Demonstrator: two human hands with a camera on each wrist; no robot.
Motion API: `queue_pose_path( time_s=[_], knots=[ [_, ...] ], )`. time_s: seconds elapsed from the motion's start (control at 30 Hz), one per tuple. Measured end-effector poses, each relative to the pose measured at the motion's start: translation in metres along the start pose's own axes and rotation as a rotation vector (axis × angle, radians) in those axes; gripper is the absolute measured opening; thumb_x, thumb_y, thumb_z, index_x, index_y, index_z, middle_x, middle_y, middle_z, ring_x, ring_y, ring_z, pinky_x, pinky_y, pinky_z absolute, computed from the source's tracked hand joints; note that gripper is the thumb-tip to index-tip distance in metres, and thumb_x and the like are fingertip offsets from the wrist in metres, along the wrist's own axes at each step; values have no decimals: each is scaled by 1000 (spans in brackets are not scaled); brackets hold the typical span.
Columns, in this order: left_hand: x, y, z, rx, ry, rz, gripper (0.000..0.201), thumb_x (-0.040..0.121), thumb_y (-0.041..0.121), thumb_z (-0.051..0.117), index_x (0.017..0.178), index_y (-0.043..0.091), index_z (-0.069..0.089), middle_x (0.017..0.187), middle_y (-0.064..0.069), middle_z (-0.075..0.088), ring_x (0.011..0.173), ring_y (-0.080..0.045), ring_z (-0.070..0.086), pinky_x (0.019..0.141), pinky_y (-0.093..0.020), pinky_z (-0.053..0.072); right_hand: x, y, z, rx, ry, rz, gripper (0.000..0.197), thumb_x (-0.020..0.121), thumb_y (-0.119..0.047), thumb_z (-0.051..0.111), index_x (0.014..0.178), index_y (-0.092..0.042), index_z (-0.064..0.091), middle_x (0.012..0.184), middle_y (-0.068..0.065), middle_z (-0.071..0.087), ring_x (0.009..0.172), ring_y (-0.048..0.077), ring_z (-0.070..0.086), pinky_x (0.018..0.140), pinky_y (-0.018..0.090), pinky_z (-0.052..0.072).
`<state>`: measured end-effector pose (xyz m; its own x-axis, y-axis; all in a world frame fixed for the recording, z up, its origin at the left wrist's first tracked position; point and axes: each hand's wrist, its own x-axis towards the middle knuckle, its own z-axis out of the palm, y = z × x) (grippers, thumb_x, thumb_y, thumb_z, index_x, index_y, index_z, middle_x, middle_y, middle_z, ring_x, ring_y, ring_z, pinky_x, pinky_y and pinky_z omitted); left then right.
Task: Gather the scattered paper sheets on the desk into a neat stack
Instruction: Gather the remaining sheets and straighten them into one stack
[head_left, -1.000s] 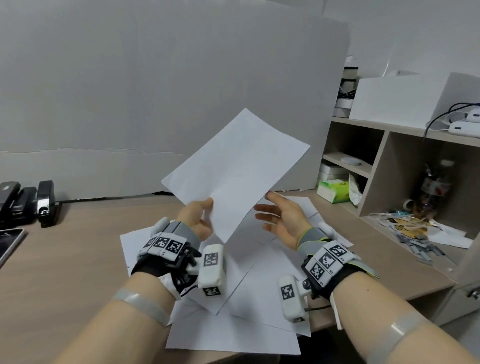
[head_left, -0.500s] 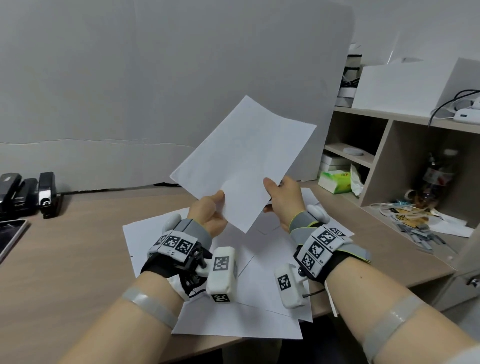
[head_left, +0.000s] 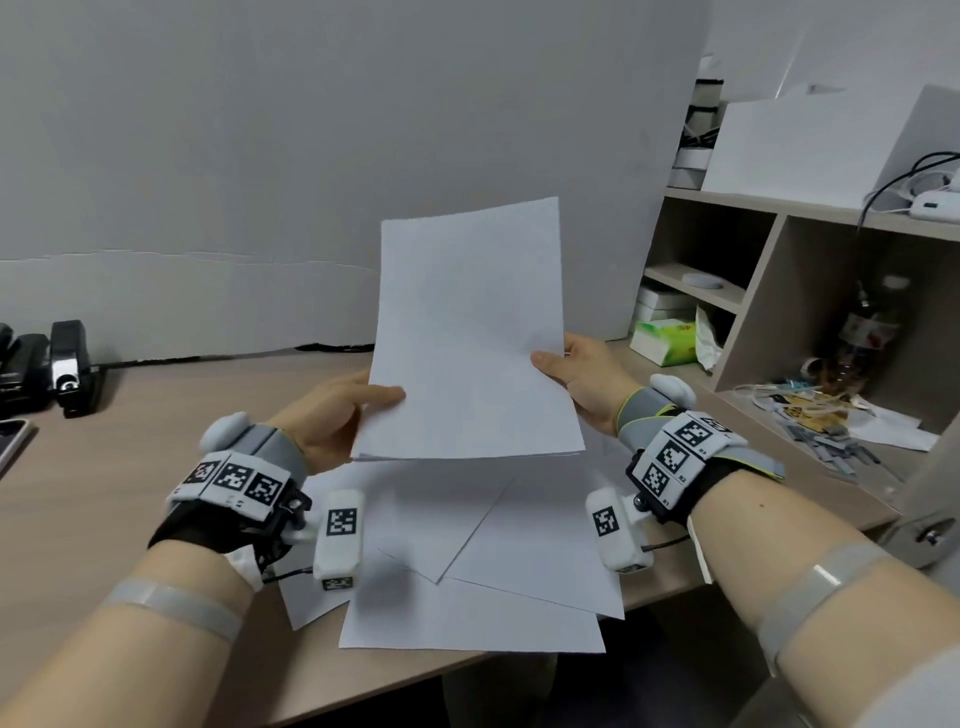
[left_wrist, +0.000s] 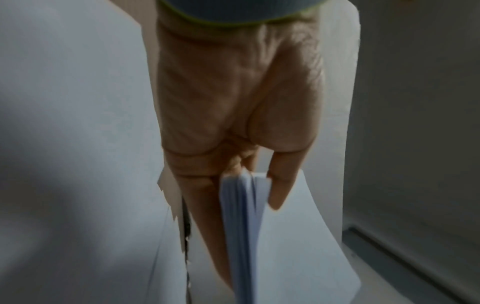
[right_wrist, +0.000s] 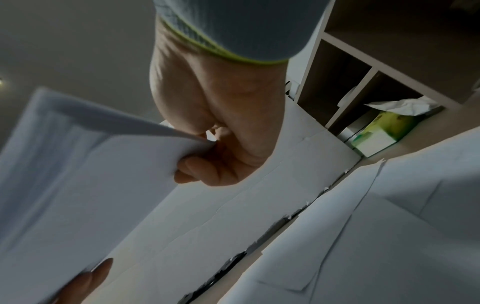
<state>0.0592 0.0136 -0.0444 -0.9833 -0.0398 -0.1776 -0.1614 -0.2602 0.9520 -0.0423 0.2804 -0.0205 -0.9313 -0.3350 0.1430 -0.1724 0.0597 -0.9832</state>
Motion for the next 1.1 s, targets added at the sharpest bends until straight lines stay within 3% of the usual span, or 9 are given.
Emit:
queue_pose_path(
  time_s=[0.13, 0.23, 0.43, 0.5, 0.6, 0.67, 0.8, 0.97, 1.1],
  knots=[
    [6, -12, -15, 61, 129, 75, 31, 95, -2, 54, 125, 5, 60, 117, -17, 71, 92, -31, 72, 73, -42, 61, 0, 3, 23, -53, -15, 94, 12, 100, -20, 54, 100, -18, 66, 97, 5, 73, 87, 27, 69, 77, 40, 59],
    [5, -21, -29, -70, 260, 101, 27, 95, -4, 51, 118, 6, 62, 101, -13, 75, 79, -25, 75, 59, -38, 61, 4, 6, 30, -76, 105, 233, 19, 98, -31, 51, 96, -15, 62, 88, 6, 65, 73, 24, 61, 66, 31, 53],
    [9, -36, -44, 31, 573, 94, 18, 91, -6, 56, 107, 1, 58, 81, -9, 61, 66, -24, 58, 45, -21, 48, 16, 20, 19, -25, 375, 548, 36, 97, -31, 50, 129, -16, 46, 124, 12, 48, 99, 32, 51, 89, 50, 48],
    [17, -42, -50, 6, 583, 56, 22, 88, -8, 56, 108, 1, 59, 88, -15, 65, 71, -28, 62, 61, -29, 53, 22, 22, 25, -82, 391, 584, 34, 96, -28, 53, 126, -15, 47, 115, 12, 48, 100, 32, 49, 89, 46, 47],
    [26, -48, -53, 19, 595, 31, 21, 83, -6, 58, 100, 5, 63, 106, -22, 69, 98, -41, 67, 86, -52, 52, 37, 30, 32, -647, 310, 500, 36, 77, -34, 60, 103, -9, 58, 93, 12, 51, 93, 32, 56, 76, 37, 44],
    [29, -48, -54, 37, 612, 34, 21, 85, -9, 53, 98, 6, 62, 104, -19, 68, 94, -38, 65, 80, -44, 52, 54, 40, 41, -1031, 171, 457, 42, 61, -43, 59, 90, -13, 60, 100, 10, 57, 97, 33, 61, 77, 34, 44],
    [31, -49, -55, 89, 635, 50, 23, 83, -8, 49, 99, 1, 63, 90, -18, 63, 75, -29, 53, 56, -28, 38, 62, 50, 62, -1290, -133, 456, 81, 50, -48, 61, 123, -14, 55, 120, 4, 60, 109, 30, 58, 95, 41, 48],
    [29, -49, -58, 112, 628, 28, 15, 82, -5, 51, 94, 2, 58, 79, -13, 53, 55, -22, 38, 45, -21, 28, 52, 38, 79, -1427, -228, 451, 33, 67, -29, 65, 91, -11, 51, 90, 3, 59, 81, 25, 58, 66, 26, 41],
    [28, -50, -58, 90, 597, 39, 12, 82, -6, 51, 87, 3, 57, 80, -13, 53, 57, -21, 38, 46, -21, 26, 49, 43, 67, -1415, -160, 339, 33, 79, -17, 67, 99, -17, 41, 98, 7, 46, 90, 25, 49, 74, 30, 37]
  ],
)
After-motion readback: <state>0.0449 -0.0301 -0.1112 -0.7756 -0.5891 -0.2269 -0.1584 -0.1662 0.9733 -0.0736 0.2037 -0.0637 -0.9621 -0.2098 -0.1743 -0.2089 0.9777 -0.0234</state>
